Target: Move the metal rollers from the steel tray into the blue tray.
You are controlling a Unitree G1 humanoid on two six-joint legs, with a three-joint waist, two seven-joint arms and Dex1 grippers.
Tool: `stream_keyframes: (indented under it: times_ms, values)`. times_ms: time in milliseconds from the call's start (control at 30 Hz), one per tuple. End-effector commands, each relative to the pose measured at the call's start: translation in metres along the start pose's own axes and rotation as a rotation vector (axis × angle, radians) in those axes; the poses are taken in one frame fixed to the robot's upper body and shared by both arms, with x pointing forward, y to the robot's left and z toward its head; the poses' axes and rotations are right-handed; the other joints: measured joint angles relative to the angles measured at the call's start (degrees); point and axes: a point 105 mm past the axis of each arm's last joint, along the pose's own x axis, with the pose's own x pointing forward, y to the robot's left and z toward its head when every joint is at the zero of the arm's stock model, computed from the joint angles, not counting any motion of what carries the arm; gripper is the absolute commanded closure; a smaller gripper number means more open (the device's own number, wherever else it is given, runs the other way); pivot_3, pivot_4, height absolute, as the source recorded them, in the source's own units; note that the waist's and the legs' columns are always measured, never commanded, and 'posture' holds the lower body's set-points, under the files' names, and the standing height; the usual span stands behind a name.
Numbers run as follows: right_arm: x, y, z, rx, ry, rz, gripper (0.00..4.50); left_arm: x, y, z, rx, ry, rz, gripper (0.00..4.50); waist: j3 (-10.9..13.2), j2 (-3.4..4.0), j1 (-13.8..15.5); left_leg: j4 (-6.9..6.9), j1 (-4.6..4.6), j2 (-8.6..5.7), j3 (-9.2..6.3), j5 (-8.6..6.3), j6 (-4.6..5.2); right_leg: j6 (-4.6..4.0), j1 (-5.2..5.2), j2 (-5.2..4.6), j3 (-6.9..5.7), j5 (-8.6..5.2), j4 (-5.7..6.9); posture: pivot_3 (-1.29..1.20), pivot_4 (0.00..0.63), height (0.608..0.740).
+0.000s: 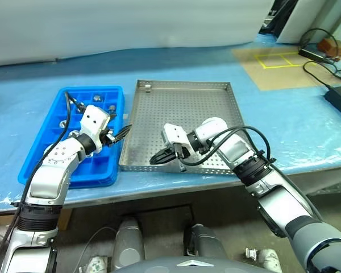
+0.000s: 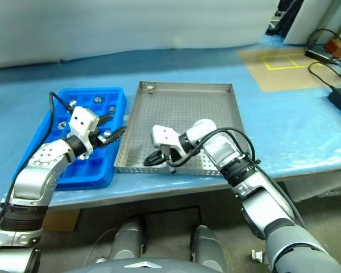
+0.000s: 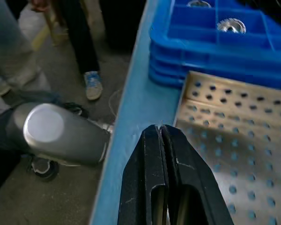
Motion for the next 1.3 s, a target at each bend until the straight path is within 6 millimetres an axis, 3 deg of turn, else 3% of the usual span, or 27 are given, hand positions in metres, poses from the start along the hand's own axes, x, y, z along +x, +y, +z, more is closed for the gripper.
stream_keyframes:
  times_ms: [33,133,267,400,533,767,867,1067,1300]
  values:
    - [-0.007,0.011,-0.002,0.04,0.037,0.06,4.44,0.001,0.0,0.013,0.026,-0.039,-0.006,1.14,0.0,0.0,0.5,-0.01,-0.1,0.03,0.14,-0.01,0.01,0.05,-0.01,-0.01,0.02,-0.04,-0.11,0.08,0.15,0.74]
    - [-0.007,0.004,-0.012,0.011,0.078,0.011,4.44,0.001,0.0,0.013,0.026,-0.04,-0.006,1.14,0.0,0.0,0.5,0.0,-0.31,-0.05,0.35,-0.18,0.14,0.07,-0.09,-0.02,0.06,-0.04,-0.49,0.08,0.15,0.74]
    - [-0.005,-0.036,-0.003,0.006,-0.006,-0.227,4.44,0.002,-0.001,0.013,0.025,-0.043,-0.004,1.14,0.0,0.0,-0.5,0.0,-0.4,0.01,0.41,-0.26,0.0,0.05,-0.32,0.02,0.0,-0.05,-0.46,0.09,0.15,0.74]
    - [-0.005,-0.046,0.006,0.013,-0.066,-0.274,4.44,0.001,-0.002,0.012,0.019,-0.042,-0.007,1.14,0.0,0.01,-0.6,0.02,-0.57,0.04,0.48,-0.17,-0.13,0.01,-0.7,0.02,0.07,-0.07,-0.16,0.08,0.15,0.74]
    - [0.015,-0.029,-0.007,0.016,-0.037,-0.195,4.44,0.002,-0.003,0.01,0.017,-0.038,-0.007,1.14,0.0,0.01,-0.5,0.02,-0.54,0.03,0.48,-0.17,-0.15,0.01,-0.69,0.02,0.07,-0.07,-0.11,0.08,0.15,0.74]
    - [0.045,-0.02,-0.028,0.035,0.007,-0.193,4.44,0.005,-0.005,0.012,0.017,-0.042,-0.015,1.14,0.0,0.02,-0.6,0.03,-0.54,0.04,0.48,-0.16,-0.16,0.01,-0.71,0.02,0.08,-0.07,-0.08,0.09,0.15,0.74]
    - [0.045,-0.014,-0.03,0.044,0.013,-0.145,4.44,0.006,-0.008,0.012,0.016,-0.044,-0.02,1.14,0.0,0.02,-0.6,0.03,-0.53,0.03,0.48,-0.15,-0.17,0.01,-0.7,0.02,0.08,-0.07,-0.06,0.09,0.15,0.74]
    - [0.03,0.024,-0.031,0.136,0.055,0.143,4.44,0.005,-0.009,0.011,0.013,-0.041,-0.021,1.14,0.0,0.02,-0.4,0.04,-0.55,0.01,0.47,-0.18,-0.13,0.02,-0.67,0.01,0.09,-0.07,-0.14,0.1,0.15,0.74]
    - [0.027,0.049,-0.035,0.167,0.109,0.286,4.44,0.004,-0.009,0.011,0.013,-0.039,-0.017,1.14,0.0,0.02,-0.5,0.02,-0.53,0.08,0.47,-0.18,-0.12,-0.01,-0.69,0.07,0.07,-0.08,-0.11,0.11,0.15,0.74]
